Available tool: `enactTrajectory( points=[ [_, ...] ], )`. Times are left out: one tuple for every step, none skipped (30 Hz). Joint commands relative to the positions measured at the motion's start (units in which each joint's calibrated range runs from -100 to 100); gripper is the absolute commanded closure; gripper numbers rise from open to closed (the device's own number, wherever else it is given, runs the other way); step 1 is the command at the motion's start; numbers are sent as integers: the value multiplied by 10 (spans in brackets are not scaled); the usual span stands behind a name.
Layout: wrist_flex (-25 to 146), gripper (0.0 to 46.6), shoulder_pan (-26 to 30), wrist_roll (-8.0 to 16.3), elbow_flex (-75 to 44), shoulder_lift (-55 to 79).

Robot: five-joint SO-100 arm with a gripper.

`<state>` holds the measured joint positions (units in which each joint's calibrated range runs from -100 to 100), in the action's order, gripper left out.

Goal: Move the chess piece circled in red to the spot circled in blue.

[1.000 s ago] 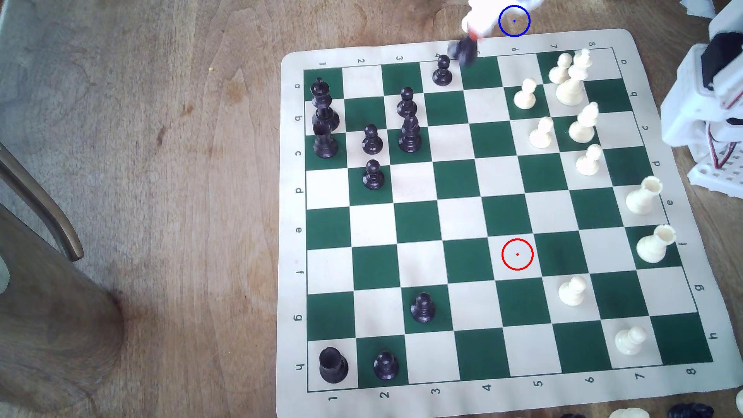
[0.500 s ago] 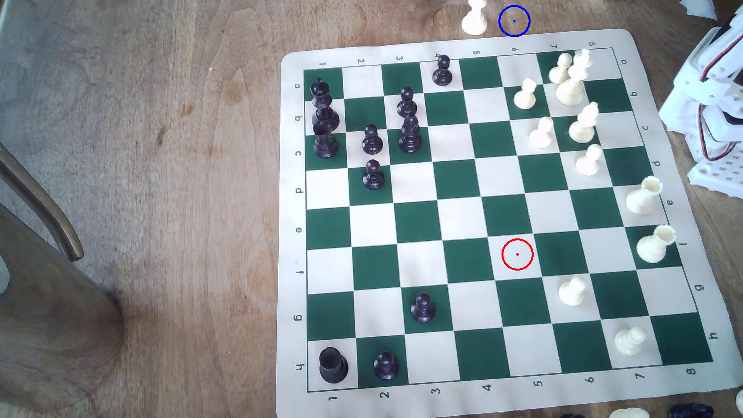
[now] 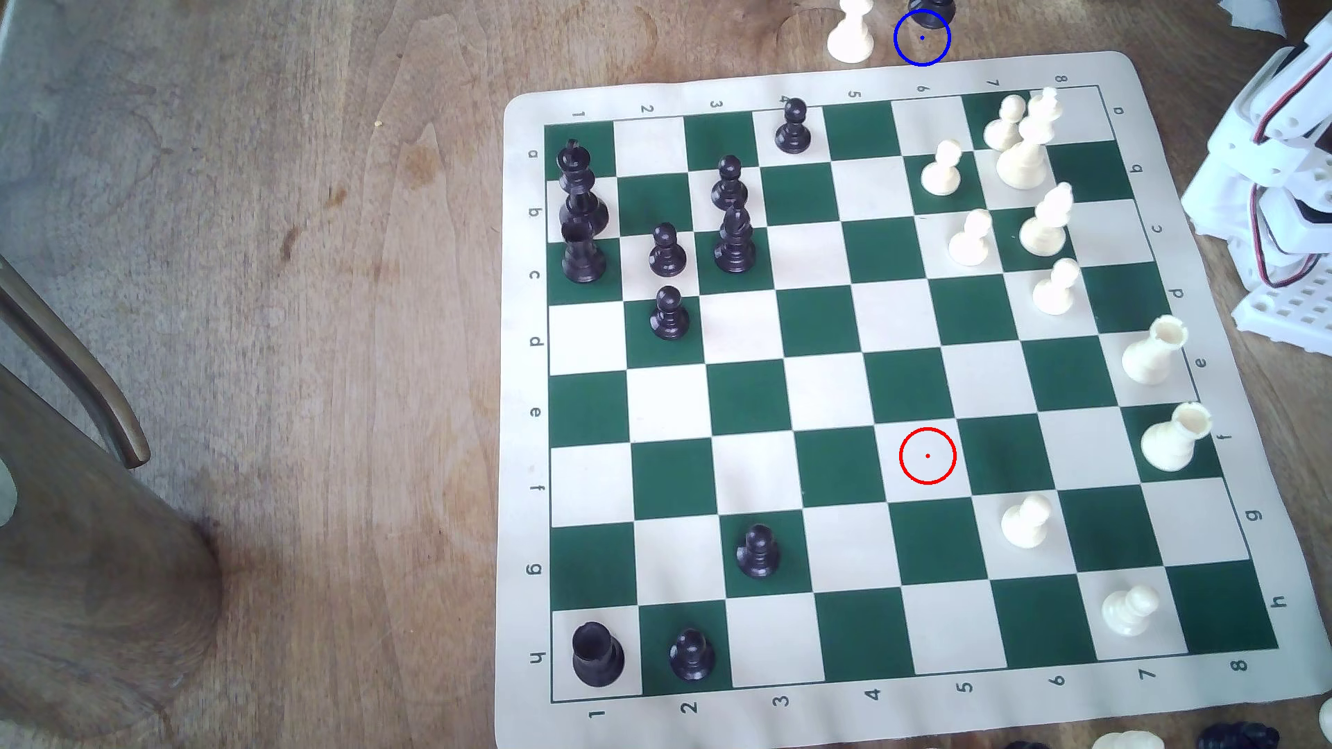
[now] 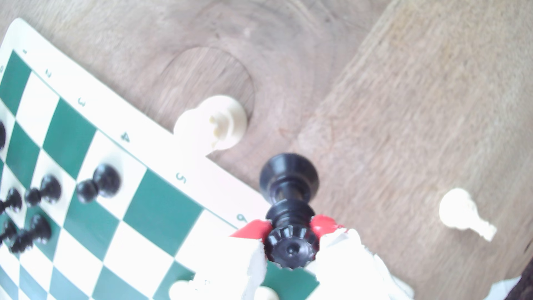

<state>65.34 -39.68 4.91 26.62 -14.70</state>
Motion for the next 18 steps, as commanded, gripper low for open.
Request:
enactTrajectory(
  points=[
    [-24, 464, -2, 0, -8, 17],
    [-29, 464, -3, 0, -8, 24],
    [-34, 464, -3, -1, -8, 31],
    [-41, 464, -3, -1, -8, 41],
    [-42, 464, -3, -2, -8, 43],
    [-42, 464, -3, -2, -8, 47],
    [-42, 464, -3, -2, -8, 49],
    [-42, 464, -3, -3, -8, 51],
    [-44, 464, -4, -5, -8, 55],
    [-44, 464, -4, -6, -8, 56],
    [-44, 464, -5, -7, -7, 58],
    [-46, 464, -6, -7, -7, 60],
    [-49, 464, -6, -8, -7, 63],
    [-51, 464, -6, -8, -7, 66],
    [-52, 464, -6, -8, -7, 67],
    [-56, 464, -6, -8, -7, 71],
    [-61, 464, -6, -8, -7, 76],
    [-64, 464, -6, -8, -7, 78]
  ],
)
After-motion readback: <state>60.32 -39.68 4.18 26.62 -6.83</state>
